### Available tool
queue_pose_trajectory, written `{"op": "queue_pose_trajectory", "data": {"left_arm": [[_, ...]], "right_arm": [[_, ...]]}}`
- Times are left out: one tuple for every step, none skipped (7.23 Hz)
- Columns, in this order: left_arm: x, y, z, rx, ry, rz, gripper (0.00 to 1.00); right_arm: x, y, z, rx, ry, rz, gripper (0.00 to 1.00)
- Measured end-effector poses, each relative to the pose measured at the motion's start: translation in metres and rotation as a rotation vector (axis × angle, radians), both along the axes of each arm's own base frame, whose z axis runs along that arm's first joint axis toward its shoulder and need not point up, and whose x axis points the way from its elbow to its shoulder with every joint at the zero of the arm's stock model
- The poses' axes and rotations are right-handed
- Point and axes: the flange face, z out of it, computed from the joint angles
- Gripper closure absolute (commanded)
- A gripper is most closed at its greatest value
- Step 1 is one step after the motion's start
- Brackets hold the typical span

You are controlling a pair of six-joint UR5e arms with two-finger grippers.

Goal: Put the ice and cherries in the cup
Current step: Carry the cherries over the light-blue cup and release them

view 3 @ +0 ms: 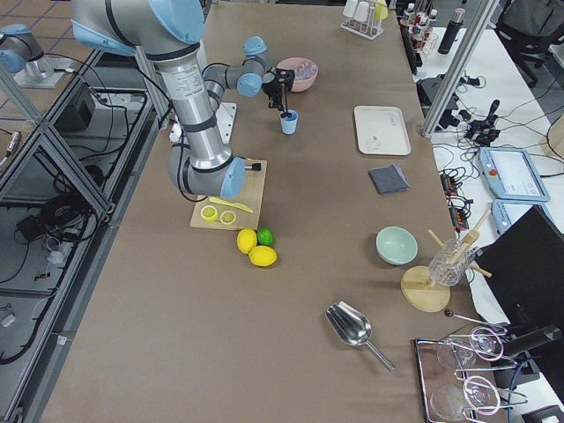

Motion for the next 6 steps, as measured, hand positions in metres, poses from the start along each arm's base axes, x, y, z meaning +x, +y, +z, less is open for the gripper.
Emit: {"op": "queue_pose_trajectory", "data": {"left_arm": [[0.0004, -0.0001, -0.0003, 0.001, 0.000, 0.001, 0.01], [0.0009, -0.0002, -0.0004, 0.001, 0.000, 0.002, 0.01], [0.0015, -0.0002, -0.0004, 0.001, 0.000, 0.003, 0.01], [0.0022, -0.0003, -0.0002, 0.000, 0.000, 0.005, 0.01], [0.0028, -0.0003, 0.0005, -0.001, 0.000, 0.006, 0.01], [0.0035, -0.0002, 0.0014, -0.003, 0.000, 0.008, 0.01]], "right_arm": [[-0.0001, -0.0001, 0.0008, 0.014, 0.007, -0.011, 0.38], [-0.0006, -0.0004, 0.0020, 0.019, 0.011, -0.014, 0.00], [-0.0012, -0.0012, 0.0025, 0.024, 0.014, -0.011, 0.00], [-0.0015, -0.0023, 0.0023, 0.028, 0.016, -0.004, 0.00], [-0.0012, -0.0028, 0.0018, 0.029, 0.015, -0.001, 0.00], [-0.0009, -0.0032, 0.0017, 0.029, 0.015, -0.002, 0.00]]}}
